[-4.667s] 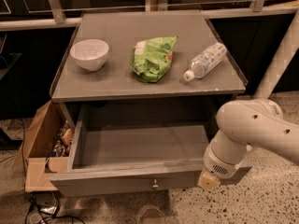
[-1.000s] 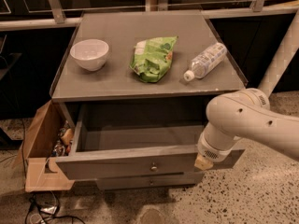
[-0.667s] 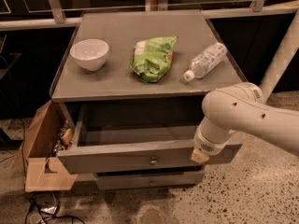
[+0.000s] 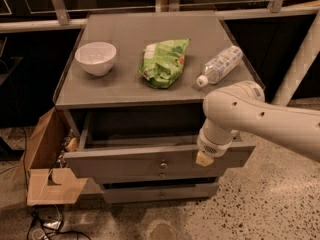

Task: Close top drawer

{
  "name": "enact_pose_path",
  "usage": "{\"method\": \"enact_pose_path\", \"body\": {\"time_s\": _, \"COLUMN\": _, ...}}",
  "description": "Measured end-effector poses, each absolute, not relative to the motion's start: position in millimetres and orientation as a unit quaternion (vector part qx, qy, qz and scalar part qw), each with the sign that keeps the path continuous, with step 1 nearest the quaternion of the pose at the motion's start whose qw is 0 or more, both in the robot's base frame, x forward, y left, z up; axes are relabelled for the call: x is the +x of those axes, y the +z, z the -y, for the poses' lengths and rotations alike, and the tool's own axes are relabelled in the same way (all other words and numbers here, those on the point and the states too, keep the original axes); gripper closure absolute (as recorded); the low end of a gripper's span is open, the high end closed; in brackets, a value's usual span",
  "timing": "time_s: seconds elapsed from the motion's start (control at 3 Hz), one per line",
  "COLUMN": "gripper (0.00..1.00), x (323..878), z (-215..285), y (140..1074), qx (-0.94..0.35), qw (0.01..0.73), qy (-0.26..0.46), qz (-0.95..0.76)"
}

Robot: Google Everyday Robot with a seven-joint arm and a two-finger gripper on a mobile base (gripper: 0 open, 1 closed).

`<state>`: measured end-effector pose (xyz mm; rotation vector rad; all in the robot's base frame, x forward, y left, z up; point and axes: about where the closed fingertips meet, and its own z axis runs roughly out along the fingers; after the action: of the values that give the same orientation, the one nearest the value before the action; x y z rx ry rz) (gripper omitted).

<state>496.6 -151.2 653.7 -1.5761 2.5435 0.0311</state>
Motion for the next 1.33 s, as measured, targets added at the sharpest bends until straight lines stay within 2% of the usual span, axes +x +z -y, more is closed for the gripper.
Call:
{"method": "enact_pose_path", "body": {"time_s": 0.67, "gripper": 1.00, "x": 514.3, "z": 139.2, "y": 649.6, "qx": -0.537, "qw": 0.081, "qy": 0.011, "qz": -0.839}}
{"method": "enact_pose_path", "body": {"time_s": 1.33, "gripper": 1.00, "x": 549.8, "z": 119.2, "y": 656.3, "qx": -0.544, "qw": 0.119, "qy": 0.002, "qz": -0.831}}
